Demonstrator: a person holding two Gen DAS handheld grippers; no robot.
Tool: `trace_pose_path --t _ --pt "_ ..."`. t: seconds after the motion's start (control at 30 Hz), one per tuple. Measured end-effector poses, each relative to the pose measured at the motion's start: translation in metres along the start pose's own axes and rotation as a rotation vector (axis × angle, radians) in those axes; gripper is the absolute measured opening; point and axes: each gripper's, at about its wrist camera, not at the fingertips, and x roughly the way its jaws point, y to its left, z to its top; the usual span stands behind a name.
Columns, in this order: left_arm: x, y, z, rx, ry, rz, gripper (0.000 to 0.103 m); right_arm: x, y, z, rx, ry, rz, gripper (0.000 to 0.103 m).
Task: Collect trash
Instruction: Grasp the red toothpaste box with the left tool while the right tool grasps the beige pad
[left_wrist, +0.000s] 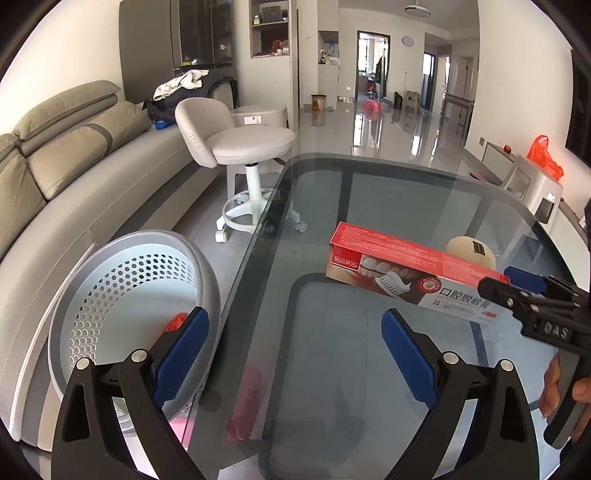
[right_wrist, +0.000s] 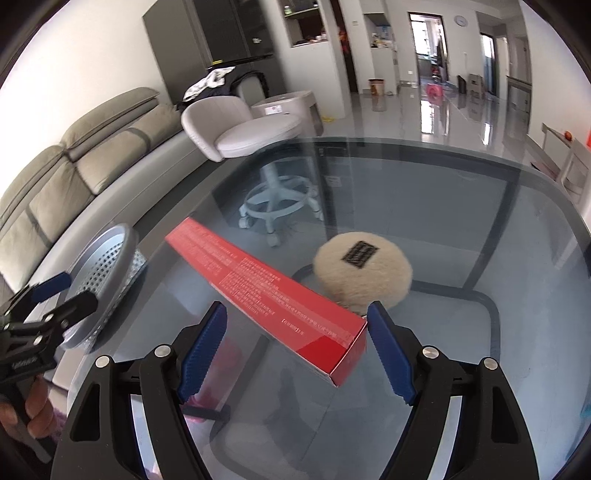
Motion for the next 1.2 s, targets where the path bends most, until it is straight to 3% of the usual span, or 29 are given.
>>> trace_pose_path --t 0.77,1.0,1.2 --pt "-0.017 0.043 0.001 -0.083 -0.021 0.087 0.093 0.0 0.104 -0.034 -0.165 0.093 0.168 0.075" --pt "-0.015 0.036 0.003 -0.101 -0.009 0.056 0.093 -0.018 0.07 -0.021 -0.049 0.014 0.129 0.075" --pt "-0.007 0.013 0.004 -0.087 0.004 0.029 0.092 -0.025 0.023 -0.005 0.069 -0.061 -0.056 0.075"
